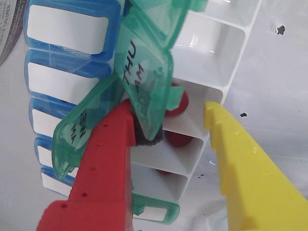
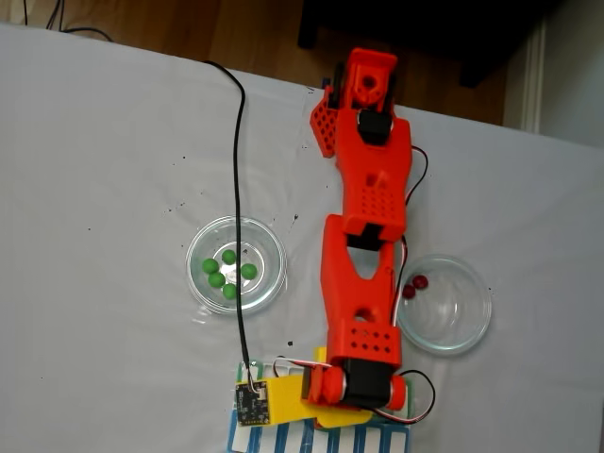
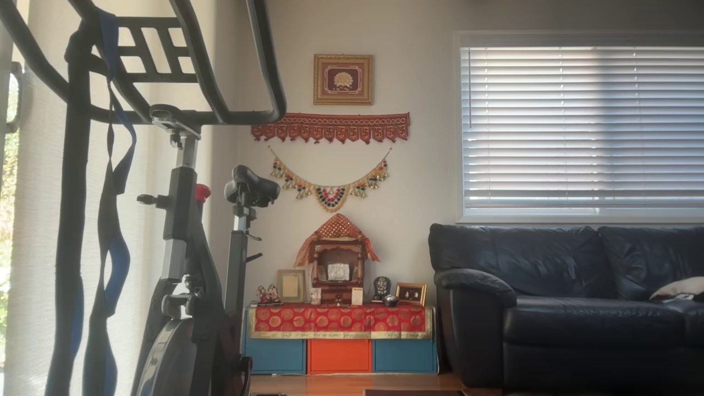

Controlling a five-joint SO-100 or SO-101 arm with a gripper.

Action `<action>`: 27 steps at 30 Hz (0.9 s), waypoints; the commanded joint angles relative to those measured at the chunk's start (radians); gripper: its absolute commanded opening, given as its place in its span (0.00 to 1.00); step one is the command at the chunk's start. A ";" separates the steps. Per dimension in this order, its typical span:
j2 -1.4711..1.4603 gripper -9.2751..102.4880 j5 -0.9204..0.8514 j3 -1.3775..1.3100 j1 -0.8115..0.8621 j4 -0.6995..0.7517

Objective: Sort medicines into box.

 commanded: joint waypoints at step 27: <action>0.881 0.10 -0.112 0.847 -0.334 0.032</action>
